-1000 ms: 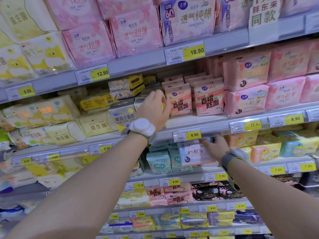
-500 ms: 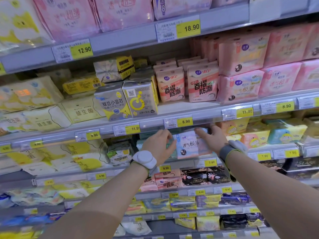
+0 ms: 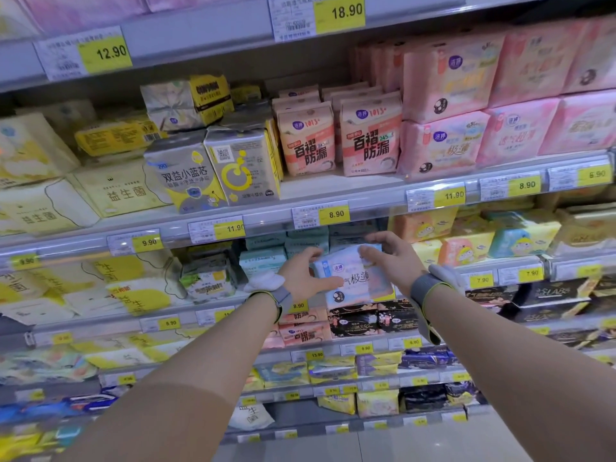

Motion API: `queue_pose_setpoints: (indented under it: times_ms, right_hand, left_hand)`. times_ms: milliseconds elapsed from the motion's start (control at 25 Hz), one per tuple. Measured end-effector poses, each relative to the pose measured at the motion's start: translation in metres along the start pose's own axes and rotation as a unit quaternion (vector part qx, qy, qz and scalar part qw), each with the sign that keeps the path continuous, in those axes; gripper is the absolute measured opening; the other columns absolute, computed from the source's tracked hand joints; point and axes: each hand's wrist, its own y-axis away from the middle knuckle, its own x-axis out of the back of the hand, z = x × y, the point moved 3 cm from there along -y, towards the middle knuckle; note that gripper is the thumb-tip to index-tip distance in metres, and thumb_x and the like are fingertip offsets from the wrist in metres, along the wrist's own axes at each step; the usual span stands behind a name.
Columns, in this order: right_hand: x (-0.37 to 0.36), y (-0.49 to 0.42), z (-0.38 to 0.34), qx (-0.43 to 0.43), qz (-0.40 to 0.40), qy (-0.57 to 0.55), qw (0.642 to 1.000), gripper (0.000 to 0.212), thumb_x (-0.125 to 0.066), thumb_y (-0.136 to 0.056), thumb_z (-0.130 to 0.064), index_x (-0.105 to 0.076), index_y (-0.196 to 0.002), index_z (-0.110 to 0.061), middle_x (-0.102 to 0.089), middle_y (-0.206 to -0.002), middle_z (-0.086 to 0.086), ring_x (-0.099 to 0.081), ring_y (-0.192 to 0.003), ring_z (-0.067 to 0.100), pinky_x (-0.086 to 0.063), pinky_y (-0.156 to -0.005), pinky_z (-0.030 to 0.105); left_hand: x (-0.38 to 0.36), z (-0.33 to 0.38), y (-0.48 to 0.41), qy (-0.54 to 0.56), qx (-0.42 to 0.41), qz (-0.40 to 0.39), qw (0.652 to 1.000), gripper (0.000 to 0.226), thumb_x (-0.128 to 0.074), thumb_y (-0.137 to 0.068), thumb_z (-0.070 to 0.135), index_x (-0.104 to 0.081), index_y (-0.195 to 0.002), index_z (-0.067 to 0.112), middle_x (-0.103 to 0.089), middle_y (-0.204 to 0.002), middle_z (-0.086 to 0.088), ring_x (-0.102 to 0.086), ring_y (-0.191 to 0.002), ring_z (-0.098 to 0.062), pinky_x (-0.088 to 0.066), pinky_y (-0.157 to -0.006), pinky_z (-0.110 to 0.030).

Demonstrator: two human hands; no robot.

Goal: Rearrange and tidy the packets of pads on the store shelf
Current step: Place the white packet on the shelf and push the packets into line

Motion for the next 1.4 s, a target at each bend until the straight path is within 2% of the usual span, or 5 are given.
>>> queue_pose_setpoints:
  times_ms: [160, 400, 640, 1000, 1400]
  right_hand:
    - [0.004, 0.004, 0.004, -0.008, 0.006, 0.014, 1.000, 0.024, -0.072, -0.084, -0.022, -0.066, -0.107, -0.016, -0.056, -0.065, -0.022, -0.050, -0.069, 0.004, -0.039, -0.064, 0.019]
    - [0.039, 0.002, 0.000, 0.020, 0.202, 0.168, 0.965, 0.027, -0.068, -0.082, -0.040, -0.059, -0.090, -0.016, -0.059, -0.085, 0.002, -0.054, -0.072, 0.020, -0.041, -0.063, 0.030]
    - [0.071, -0.011, -0.002, -0.009, 0.339, 0.302, 0.891, 0.074, -0.074, -0.068, -0.049, -0.046, -0.117, -0.001, -0.048, -0.119, 0.019, -0.046, -0.107, 0.037, -0.040, -0.089, 0.047]
    - [0.070, -0.035, -0.005, -0.147, 0.229, 0.346, 0.898, 0.092, -0.076, -0.067, -0.054, -0.037, -0.130, -0.001, -0.043, -0.125, 0.022, -0.042, -0.120, 0.038, -0.038, -0.095, 0.048]
    - [0.069, -0.040, 0.006, -0.142, 0.222, 0.357, 0.896, 0.093, -0.073, -0.064, -0.057, -0.035, -0.131, -0.005, -0.043, -0.120, 0.023, -0.044, -0.115, 0.040, -0.043, -0.088, 0.047]
  left_hand:
    - [-0.009, 0.007, -0.002, -0.012, -0.004, -0.016, 1.000, 0.062, -0.080, -0.072, 0.044, -0.058, -0.124, 0.020, -0.067, -0.118, 0.001, -0.061, -0.093, -0.014, -0.045, -0.075, -0.024]
    - [-0.013, 0.006, -0.007, -0.017, -0.007, 0.061, 0.998, 0.058, -0.080, -0.072, 0.041, -0.054, -0.119, 0.018, -0.063, -0.113, -0.003, -0.060, -0.095, -0.020, -0.043, -0.072, -0.027]
    - [-0.017, -0.005, -0.009, -0.025, -0.013, 0.111, 0.993, 0.054, -0.082, -0.071, 0.032, -0.058, -0.116, 0.017, -0.063, -0.112, -0.005, -0.059, -0.093, -0.019, -0.042, -0.072, -0.025]
    - [-0.036, -0.004, -0.020, -0.049, -0.009, 0.123, 0.991, 0.054, -0.081, -0.072, 0.033, -0.056, -0.118, 0.020, -0.057, -0.109, -0.005, -0.055, -0.092, -0.018, -0.036, -0.073, -0.024]
    - [-0.043, -0.006, -0.023, -0.079, -0.021, 0.135, 0.988, 0.054, -0.078, -0.075, 0.036, -0.055, -0.121, 0.020, -0.054, -0.113, -0.007, -0.051, -0.107, -0.026, -0.042, -0.086, -0.032]
